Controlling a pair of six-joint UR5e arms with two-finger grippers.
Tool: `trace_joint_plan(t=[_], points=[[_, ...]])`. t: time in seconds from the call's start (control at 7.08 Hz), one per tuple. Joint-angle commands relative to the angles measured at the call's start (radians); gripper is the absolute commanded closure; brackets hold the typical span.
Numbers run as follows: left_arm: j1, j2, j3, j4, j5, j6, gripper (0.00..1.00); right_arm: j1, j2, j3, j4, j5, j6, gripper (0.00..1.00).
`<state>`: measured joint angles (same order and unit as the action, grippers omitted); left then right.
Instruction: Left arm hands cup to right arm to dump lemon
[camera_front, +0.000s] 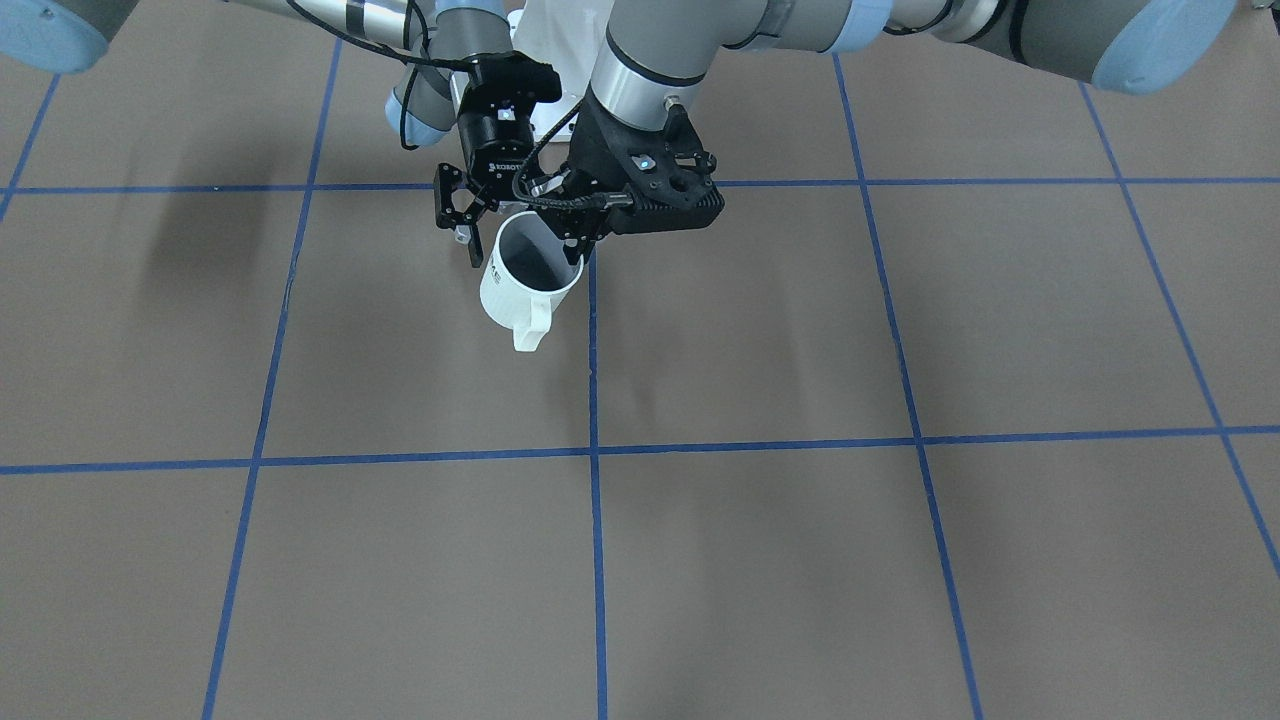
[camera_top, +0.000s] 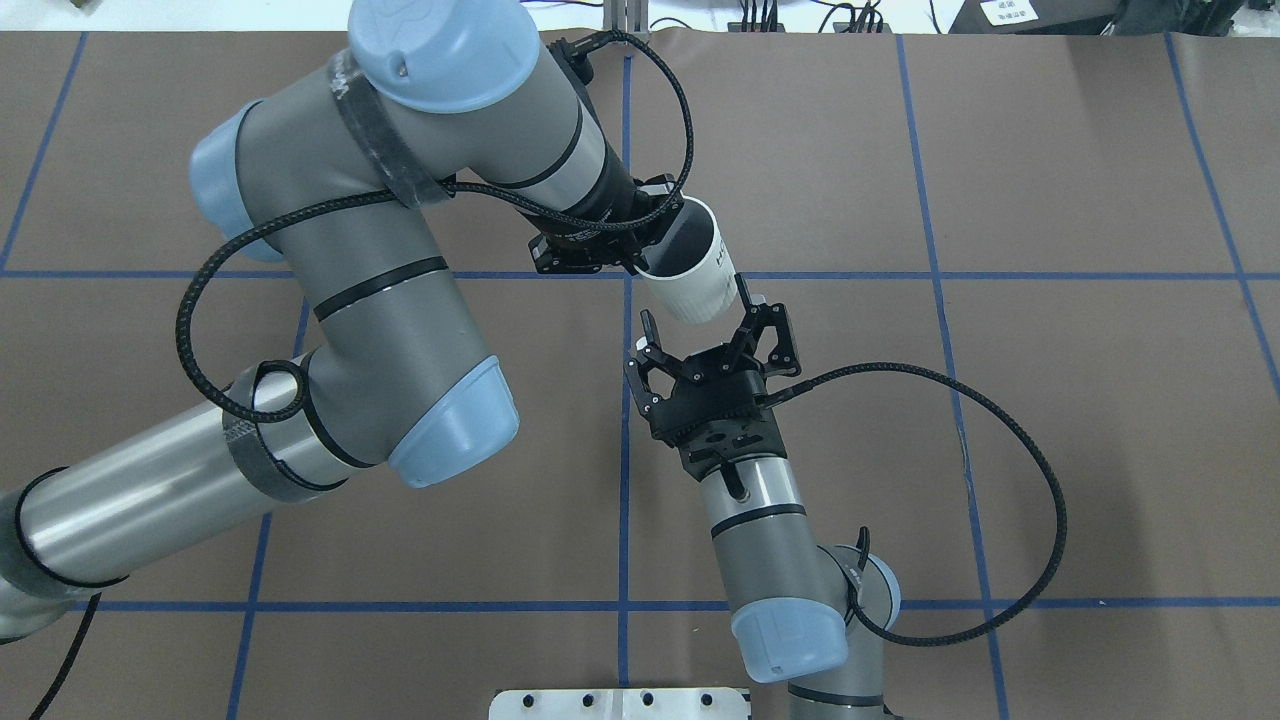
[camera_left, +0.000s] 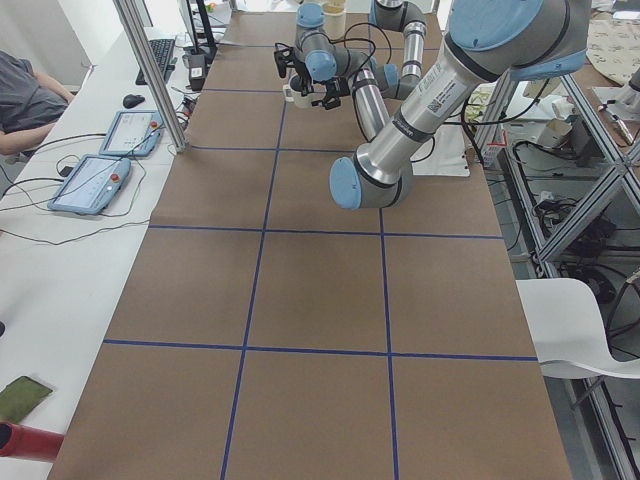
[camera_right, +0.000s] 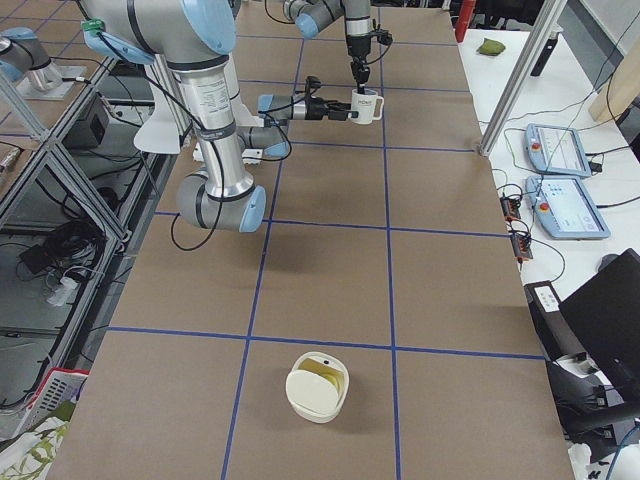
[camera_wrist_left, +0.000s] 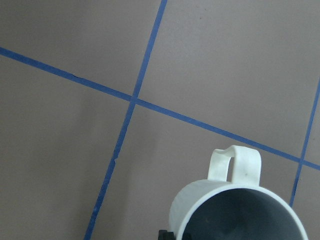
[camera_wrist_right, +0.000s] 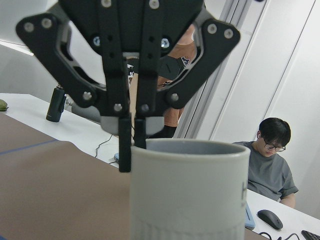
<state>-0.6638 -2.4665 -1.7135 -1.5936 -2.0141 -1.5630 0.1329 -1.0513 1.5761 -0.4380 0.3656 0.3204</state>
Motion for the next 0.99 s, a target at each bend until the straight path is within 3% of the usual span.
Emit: trace_joint_plan(t=[0.0, 0.57, 0.85], points=[[-0.017, 0.0, 0.006, 0.0, 0.0, 0.003, 1.0, -0.08, -0.067, 0.14, 0.005, -0.028, -0.091, 0.01], [-0.052, 0.0, 0.034, -0.002, -0.002, 0.056, 1.0, -0.092, -0.118, 0.171, 0.133, -0.023, -0.116, 0.01], [-0.079, 0.001, 0.051, 0.0, -0.003, 0.11, 1.0, -0.087, -0.127, 0.182, 0.269, -0.023, -0.101, 0.01]])
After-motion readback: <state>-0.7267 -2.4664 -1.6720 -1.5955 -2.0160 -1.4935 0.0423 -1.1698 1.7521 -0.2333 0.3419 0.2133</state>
